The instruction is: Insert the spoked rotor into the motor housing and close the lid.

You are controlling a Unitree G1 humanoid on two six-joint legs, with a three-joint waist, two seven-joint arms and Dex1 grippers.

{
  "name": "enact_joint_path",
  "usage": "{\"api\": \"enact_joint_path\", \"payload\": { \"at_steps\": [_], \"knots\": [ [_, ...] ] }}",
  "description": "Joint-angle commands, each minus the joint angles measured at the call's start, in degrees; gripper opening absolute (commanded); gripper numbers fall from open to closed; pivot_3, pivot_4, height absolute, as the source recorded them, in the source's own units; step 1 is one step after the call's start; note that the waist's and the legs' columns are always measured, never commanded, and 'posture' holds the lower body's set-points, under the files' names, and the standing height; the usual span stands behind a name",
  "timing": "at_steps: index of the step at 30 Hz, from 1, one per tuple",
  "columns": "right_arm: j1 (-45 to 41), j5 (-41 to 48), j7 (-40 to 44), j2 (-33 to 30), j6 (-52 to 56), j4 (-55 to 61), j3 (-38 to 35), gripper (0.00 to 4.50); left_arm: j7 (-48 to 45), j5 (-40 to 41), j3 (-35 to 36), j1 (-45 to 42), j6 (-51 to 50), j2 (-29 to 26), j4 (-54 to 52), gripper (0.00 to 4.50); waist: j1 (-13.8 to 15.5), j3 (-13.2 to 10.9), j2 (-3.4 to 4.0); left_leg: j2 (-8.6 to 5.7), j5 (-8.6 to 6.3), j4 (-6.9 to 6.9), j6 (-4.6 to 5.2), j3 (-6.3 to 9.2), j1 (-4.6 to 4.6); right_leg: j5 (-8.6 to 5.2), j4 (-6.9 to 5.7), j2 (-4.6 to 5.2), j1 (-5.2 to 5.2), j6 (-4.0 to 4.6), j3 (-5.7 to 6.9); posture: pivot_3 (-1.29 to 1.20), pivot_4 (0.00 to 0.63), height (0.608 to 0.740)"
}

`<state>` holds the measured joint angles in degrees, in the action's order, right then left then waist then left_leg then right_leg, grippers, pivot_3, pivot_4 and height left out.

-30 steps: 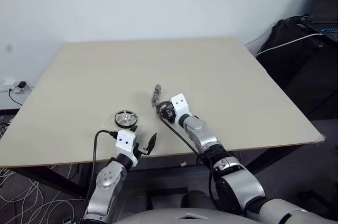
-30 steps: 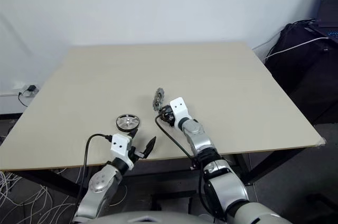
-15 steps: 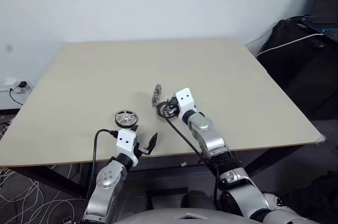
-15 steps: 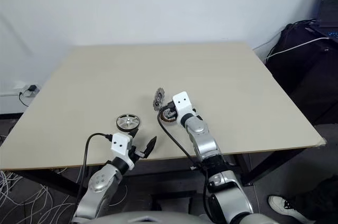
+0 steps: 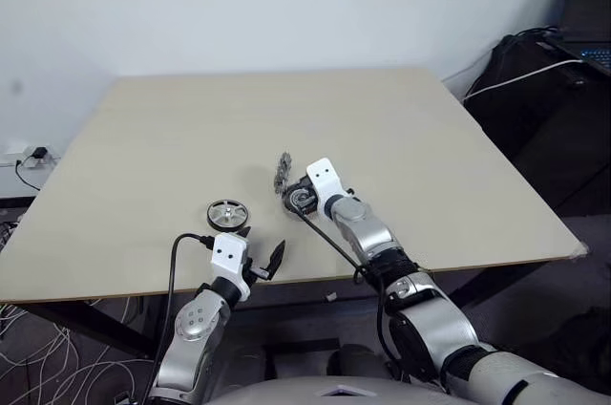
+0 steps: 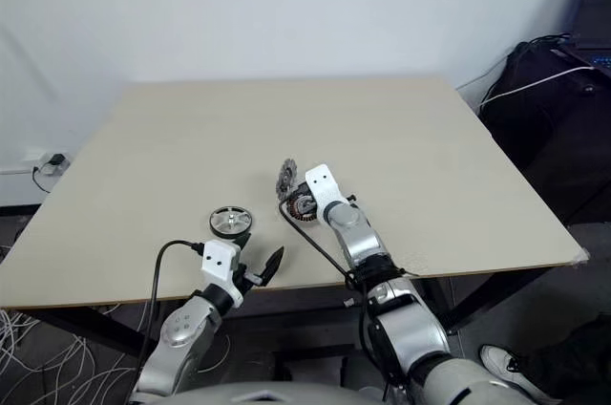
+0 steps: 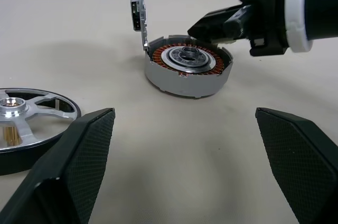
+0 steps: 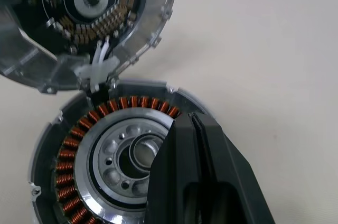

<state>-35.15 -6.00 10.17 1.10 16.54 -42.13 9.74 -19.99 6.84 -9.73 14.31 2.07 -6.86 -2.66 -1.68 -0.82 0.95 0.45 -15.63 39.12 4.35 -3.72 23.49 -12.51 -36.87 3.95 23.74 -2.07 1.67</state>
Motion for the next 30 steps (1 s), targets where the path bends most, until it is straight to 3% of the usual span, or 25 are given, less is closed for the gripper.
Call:
{"api": "enact_joint_path", "payload": {
  "at_steps": [1,8,30],
  "knots": [
    [-2.52,0.17,0.19,0.19,-2.06,-1.58,-0.61,0.06,0.3,-0.3,0.02,-0.54,1.18,0.23,-1.97,4.5,-0.01,0.0,0.0,0.0,0.0,0.0,0.01,0.0,0.0,0.0,0.0,0.0,0.0,0.0,0.0,0.0,0.0,0.74],
    [-3.26,-0.09,0.94,0.08,-2.82,-4.24,-0.45,0.06,0.31,-0.33,0.1,-0.58,1.53,0.27,-1.41,4.5,-0.19,0.0,0.01,0.01,0.03,0.0,0.03,0.0,-0.02,0.0,-0.02,-0.07,-0.02,-0.01,0.01,0.0,0.0,0.74],
    [4.41,-1.35,4.95,-1.56,0.72,5.41,2.47,0.06,-0.73,0.16,-0.01,-1.43,2.13,0.35,0.52,4.5,-0.4,0.03,0.03,0.04,0.01,0.0,0.02,0.0,-0.09,0.0,-0.02,-0.06,-0.06,-0.01,-0.01,0.0,0.0,0.74]
  ]
}}
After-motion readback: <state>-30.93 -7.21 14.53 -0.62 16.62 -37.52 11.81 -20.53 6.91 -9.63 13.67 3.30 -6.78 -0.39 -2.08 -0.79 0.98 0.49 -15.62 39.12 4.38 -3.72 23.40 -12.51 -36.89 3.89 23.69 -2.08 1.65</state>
